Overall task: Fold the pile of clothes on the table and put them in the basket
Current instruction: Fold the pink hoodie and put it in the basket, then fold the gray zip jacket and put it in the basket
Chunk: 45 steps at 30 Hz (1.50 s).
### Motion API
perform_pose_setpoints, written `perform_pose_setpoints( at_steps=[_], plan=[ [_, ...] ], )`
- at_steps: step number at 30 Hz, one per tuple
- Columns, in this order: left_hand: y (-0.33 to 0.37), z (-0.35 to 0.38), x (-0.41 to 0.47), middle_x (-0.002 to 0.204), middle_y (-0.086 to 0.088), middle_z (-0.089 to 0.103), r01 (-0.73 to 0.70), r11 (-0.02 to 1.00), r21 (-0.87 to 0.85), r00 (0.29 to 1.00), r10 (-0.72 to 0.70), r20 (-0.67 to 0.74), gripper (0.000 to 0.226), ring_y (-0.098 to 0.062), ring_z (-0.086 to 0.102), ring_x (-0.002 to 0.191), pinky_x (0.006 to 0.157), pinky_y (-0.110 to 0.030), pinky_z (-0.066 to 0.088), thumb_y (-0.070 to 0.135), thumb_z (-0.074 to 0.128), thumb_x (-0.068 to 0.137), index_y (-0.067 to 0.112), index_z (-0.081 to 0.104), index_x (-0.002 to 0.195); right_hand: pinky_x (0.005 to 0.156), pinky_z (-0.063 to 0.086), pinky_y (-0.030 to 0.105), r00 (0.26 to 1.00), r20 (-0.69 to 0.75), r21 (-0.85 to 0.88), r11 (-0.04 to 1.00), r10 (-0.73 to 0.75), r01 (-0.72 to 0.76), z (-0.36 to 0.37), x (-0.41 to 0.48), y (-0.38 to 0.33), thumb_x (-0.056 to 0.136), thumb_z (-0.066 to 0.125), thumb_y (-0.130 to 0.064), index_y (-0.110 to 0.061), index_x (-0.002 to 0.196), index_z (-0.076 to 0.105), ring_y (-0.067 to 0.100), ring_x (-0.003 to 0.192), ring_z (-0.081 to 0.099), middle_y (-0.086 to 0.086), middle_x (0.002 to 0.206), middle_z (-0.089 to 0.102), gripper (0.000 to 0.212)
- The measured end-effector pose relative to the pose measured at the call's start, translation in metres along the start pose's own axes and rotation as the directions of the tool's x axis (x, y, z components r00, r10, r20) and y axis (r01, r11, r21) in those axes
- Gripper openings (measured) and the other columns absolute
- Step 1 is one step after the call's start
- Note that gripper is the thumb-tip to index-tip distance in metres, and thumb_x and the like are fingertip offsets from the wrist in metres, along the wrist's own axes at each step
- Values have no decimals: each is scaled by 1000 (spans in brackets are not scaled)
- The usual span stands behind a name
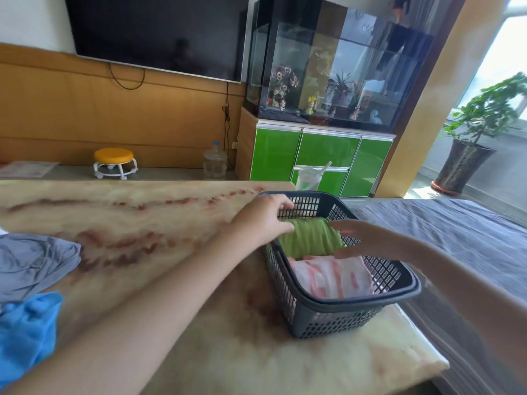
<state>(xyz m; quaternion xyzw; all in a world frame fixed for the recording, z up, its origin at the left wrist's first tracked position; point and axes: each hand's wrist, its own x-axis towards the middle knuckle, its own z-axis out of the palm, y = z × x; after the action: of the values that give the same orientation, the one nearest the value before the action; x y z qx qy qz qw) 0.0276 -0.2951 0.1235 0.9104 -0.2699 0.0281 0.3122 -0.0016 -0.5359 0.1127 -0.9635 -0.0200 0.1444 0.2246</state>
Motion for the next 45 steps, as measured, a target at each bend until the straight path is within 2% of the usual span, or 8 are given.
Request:
perform_pose_setpoints(
  at_steps=[8,12,20,27,33,39,43,45],
  plan=[
    [-95,-79,-94,107,2,65,280,941,-188,956,-291,-31,25,-11,59,102,88,-25,44,27,67,84,22,64,109,104,43,37,964,-180,401,880,-196,254,29,-8,-120,85,62,-2,-3,129,52,9,93,62,13,132,55,45],
    [-154,-103,-159,110,-3,65,426,878,-218,896,-443,-32,26,-13,57,104,81,-22,43,23,68,85,16,66,109,91,48,23,950,-99,484,820,-295,305,68,-8,-184,70,75,-50,-17,114,62,9,97,65,7,118,66,57],
    [-248,-106,-273,117,-8,62,612,708,-351,742,-668,-53,38,-17,55,115,93,-27,42,19,74,78,11,63,114,83,48,21,957,156,554,824,-243,119,208,43,-269,87,64,-9,-1,128,53,10,94,63,5,105,68,44],
    [-292,-101,-322,149,-5,33,635,770,68,759,-604,-244,50,-21,29,138,108,-31,27,20,63,88,21,48,135,59,42,6,944,252,524,850,-212,51,281,60,-307,94,54,-7,-6,131,50,3,78,56,7,114,60,37],
    [-336,-113,-336,158,-10,4,816,553,169,577,-767,-281,73,-30,8,144,114,-47,21,48,55,89,32,16,149,76,43,17,945,245,538,841,-215,52,312,76,-330,89,63,-20,-13,126,58,12,98,58,7,118,65,39],
    [-354,-108,-349,108,0,58,734,641,225,645,-555,-525,34,-23,51,105,84,-32,42,19,69,83,21,64,117,59,40,11,973,121,590,802,-199,91,329,97,-349,89,62,-11,-11,120,61,9,75,56,8,101,62,31],
    [-352,-120,-349,74,2,66,668,720,186,650,-444,-616,16,-22,61,75,59,-30,45,12,79,73,18,74,87,80,49,23,973,7,535,823,-232,192,342,117,-372,89,63,-15,-13,131,54,18,108,59,9,132,56,43],
    [-342,-123,-347,71,4,68,593,795,132,661,-386,-644,11,-18,62,67,56,-28,46,11,78,73,18,74,81,59,45,16,972,-27,505,837,-232,213,346,124,-388,90,62,-23,-20,135,51,14,79,60,8,128,58,46]
  ],
)
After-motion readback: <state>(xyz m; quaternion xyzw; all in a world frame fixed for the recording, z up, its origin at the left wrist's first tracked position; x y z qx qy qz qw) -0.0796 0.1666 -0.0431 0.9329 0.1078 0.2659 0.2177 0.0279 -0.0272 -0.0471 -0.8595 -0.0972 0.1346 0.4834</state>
